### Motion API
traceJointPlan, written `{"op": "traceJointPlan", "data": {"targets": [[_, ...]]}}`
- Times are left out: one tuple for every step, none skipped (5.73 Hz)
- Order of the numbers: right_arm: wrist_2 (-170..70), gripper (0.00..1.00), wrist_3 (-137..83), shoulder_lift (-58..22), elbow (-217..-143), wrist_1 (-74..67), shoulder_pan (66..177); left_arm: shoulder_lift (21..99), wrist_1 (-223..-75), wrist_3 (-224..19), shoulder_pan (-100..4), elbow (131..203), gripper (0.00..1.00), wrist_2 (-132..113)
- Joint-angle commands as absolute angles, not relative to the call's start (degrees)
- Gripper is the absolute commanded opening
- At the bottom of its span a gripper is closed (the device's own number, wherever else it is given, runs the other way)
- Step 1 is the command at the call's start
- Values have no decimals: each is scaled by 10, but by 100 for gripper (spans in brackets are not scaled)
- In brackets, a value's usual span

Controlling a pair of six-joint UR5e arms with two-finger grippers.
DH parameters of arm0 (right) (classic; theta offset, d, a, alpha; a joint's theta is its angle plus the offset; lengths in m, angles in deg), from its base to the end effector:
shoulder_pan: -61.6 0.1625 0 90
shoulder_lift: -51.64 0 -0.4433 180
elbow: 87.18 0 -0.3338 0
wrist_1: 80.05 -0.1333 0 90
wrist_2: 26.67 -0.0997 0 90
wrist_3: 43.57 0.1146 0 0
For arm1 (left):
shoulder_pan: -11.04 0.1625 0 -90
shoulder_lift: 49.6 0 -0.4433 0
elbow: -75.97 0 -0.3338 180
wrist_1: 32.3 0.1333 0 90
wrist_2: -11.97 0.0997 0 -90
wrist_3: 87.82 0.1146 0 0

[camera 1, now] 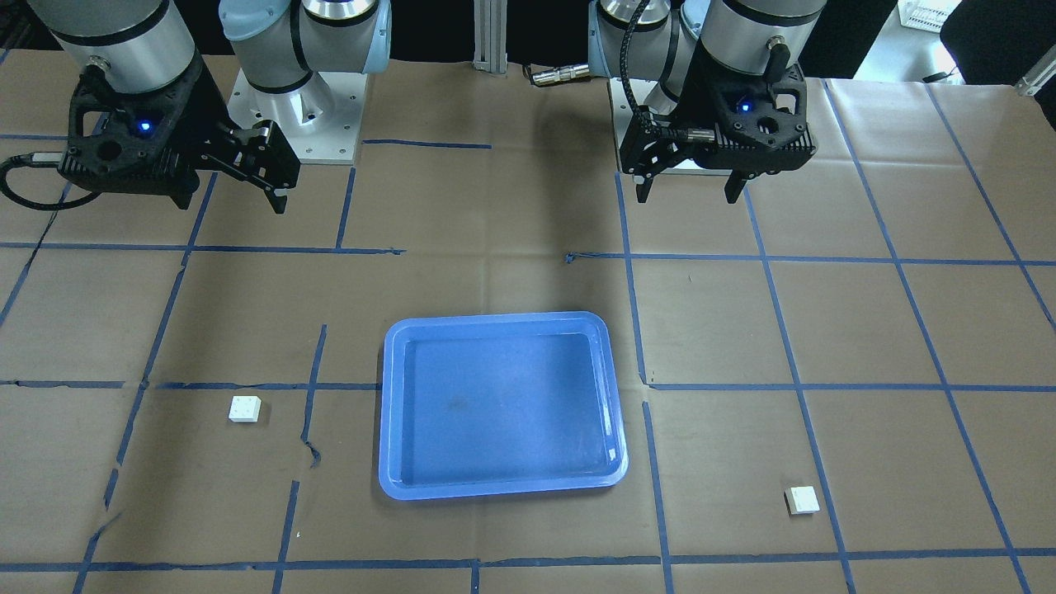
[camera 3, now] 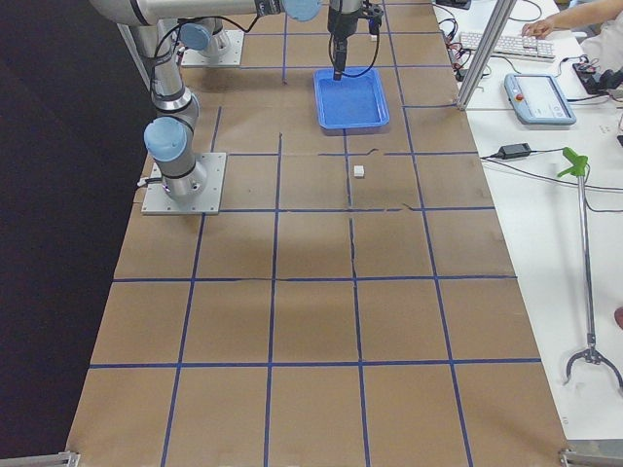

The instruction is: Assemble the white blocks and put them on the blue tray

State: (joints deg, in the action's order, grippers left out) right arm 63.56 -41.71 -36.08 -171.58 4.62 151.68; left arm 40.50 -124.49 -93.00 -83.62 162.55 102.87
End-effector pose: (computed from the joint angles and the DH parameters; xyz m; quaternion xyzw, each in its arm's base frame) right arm 0.1335 -0.4463 0.5068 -0.0155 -0.9997 -0.0175 0.0023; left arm -0.1665 -0.4238 0.5125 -0.0046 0.9999 -0.0105 0.0070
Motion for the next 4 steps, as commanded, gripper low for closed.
{"op": "traceJointPlan", "data": {"targets": [[636,100,-421,-363,-1716,44,1518,404,-1245,-929,-836,1625,99,1028],[634,100,-426,-363,-1716,41,1519,407,-1244,-934,-836,1622,99,1027],[634,100,-446,-364,-1716,41,1520,404,-1245,-931,-833,1621,99,1028],[634,100,-528,-363,-1716,41,1520,405,-1244,-926,-807,1628,99,1028]]}}
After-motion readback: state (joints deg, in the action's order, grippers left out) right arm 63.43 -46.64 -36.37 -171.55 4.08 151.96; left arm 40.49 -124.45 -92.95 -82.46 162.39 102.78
